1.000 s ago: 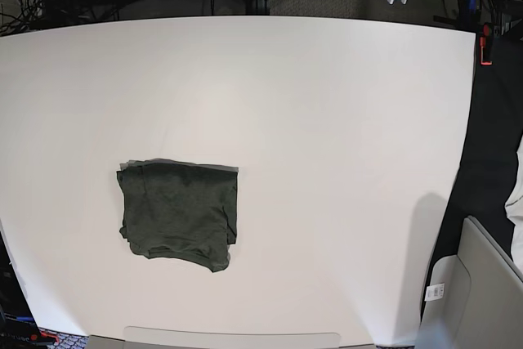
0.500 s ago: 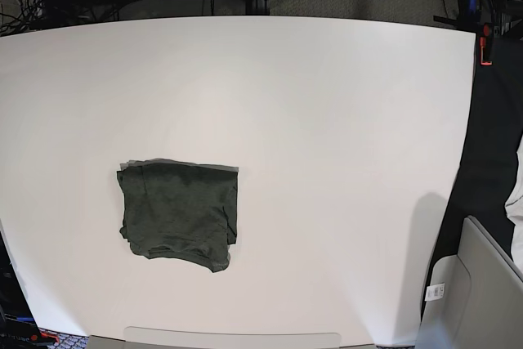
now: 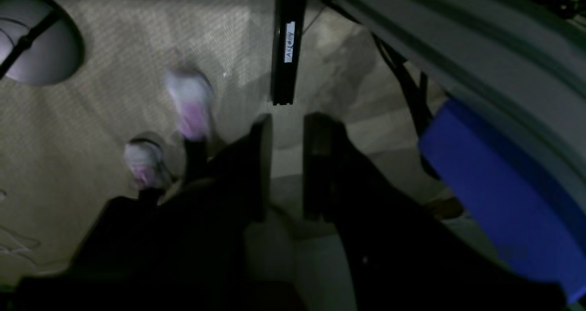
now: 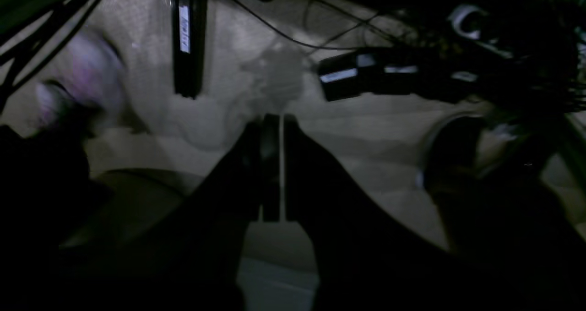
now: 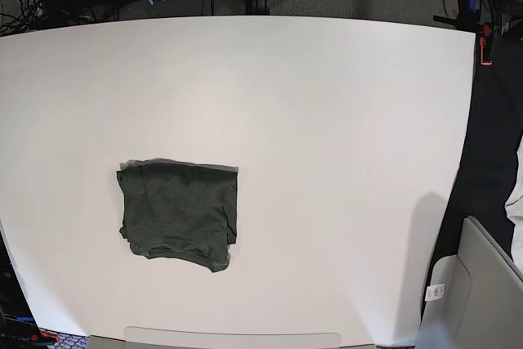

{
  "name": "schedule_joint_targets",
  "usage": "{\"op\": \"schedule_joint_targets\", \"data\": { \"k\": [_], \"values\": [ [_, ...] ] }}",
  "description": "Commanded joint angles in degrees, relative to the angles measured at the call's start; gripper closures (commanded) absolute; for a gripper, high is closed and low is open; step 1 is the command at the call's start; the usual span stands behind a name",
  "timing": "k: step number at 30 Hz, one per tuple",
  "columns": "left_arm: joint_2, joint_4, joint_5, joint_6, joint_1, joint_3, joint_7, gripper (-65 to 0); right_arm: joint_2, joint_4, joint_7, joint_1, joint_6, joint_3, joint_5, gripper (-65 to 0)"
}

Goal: Fold the T-shirt properly

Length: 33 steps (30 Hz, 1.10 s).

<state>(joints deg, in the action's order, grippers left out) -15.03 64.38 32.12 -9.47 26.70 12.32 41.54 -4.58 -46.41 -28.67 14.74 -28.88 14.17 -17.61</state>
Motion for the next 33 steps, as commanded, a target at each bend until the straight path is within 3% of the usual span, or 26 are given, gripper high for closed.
{"op": "schedule_joint_targets", "data": {
  "k": [1, 6, 15, 21, 33],
  "values": [
    [-0.23, -0.95, 0.45, -0.24, -0.46, 0.91, -0.62, -11.9, -0.12, 1.01, 1.9, -0.54, 0.53, 0.11, 0.33, 0.0],
    [0.04, -7.98, 0.54, -0.24, -4.32, 2.06, -1.14, -11.9, 1.28, 7.34, 6.64, -2.83, 4.58, 0.11, 0.33, 0.0],
    [3.99, -25.74, 0.54, -0.15, -14.52, 2.15, -1.5, -11.9, 4.8, 11.47, 7.26, -5.91, 9.5, 0.11, 0.24, 0.0],
    [7.25, -30.31, 0.54, -0.15, -16.46, 2.23, -4.57, -11.9, 7.26, 11.73, 7.26, -5.82, 13.1, 0.11, 0.07, 0.0],
    [9.53, -34.8, 0.63, -0.15, -16.02, 1.88, -4.92, -11.9, 9.72, 16.22, 8.67, -5.91, 13.28, -0.15, 0.07, 0.0]
  ]
}}
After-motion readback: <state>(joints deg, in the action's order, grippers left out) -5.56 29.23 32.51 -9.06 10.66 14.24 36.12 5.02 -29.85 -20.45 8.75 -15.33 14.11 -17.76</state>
